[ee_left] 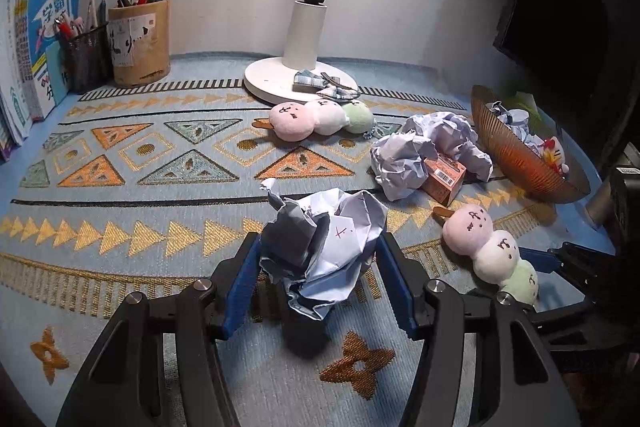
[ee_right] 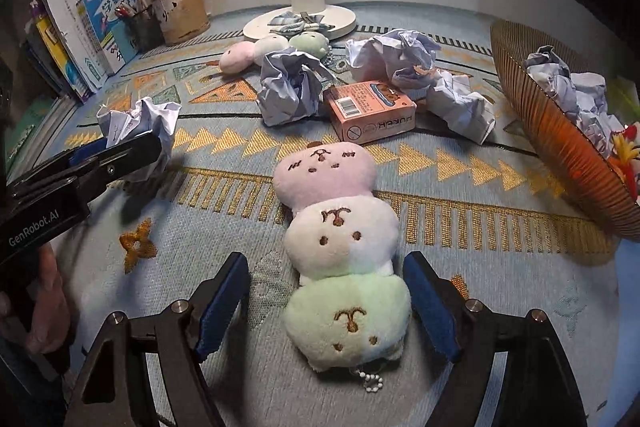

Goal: Organize objects
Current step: 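Carry paper ball and plush stack over the glass bowl and open both tools, then move both tools back toward the second plush stack and paper ball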

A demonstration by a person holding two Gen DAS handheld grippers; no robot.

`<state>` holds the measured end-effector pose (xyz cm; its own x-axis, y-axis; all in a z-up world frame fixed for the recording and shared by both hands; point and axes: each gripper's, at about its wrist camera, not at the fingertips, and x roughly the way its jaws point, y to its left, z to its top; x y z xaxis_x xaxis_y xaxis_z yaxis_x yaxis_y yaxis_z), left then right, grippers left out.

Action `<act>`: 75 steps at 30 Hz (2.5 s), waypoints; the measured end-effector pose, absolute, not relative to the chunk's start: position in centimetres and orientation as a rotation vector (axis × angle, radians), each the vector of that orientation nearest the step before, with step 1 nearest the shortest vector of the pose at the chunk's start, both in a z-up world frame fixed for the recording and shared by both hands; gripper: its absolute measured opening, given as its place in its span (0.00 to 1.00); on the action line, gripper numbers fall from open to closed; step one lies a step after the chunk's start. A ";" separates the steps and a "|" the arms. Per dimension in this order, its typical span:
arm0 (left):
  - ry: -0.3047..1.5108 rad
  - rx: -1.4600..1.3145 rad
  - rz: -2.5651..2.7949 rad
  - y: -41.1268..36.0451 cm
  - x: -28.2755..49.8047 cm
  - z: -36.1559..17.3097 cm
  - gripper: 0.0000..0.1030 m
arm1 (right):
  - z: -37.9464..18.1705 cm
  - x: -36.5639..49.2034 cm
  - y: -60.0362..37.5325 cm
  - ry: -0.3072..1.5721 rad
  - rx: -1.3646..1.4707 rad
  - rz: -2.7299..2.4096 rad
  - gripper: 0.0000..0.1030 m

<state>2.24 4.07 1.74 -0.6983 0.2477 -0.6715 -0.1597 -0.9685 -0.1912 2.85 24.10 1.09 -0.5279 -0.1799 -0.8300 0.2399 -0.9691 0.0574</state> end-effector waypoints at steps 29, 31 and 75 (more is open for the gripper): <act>-0.093 -0.754 2.524 24.8 -5.2 15.1 0.53 | 16.3 2.9 47.9 -0.676 0.880 -3.102 0.45; -0.082 -0.771 2.515 26.4 -6.0 14.5 0.53 | 16.4 2.0 48.3 -0.674 0.890 -3.105 0.45; -0.365 -1.187 2.978 -2.2 1.5 2.1 0.81 | 4.9 1.0 26.4 -0.209 1.124 -2.652 0.70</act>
<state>1.52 -2.22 2.07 -0.7261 0.0046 -0.6875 0.1614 -0.9709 -0.1770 1.02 26.36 4.91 -0.6701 -0.2855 -0.6852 0.1748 -0.9578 0.2282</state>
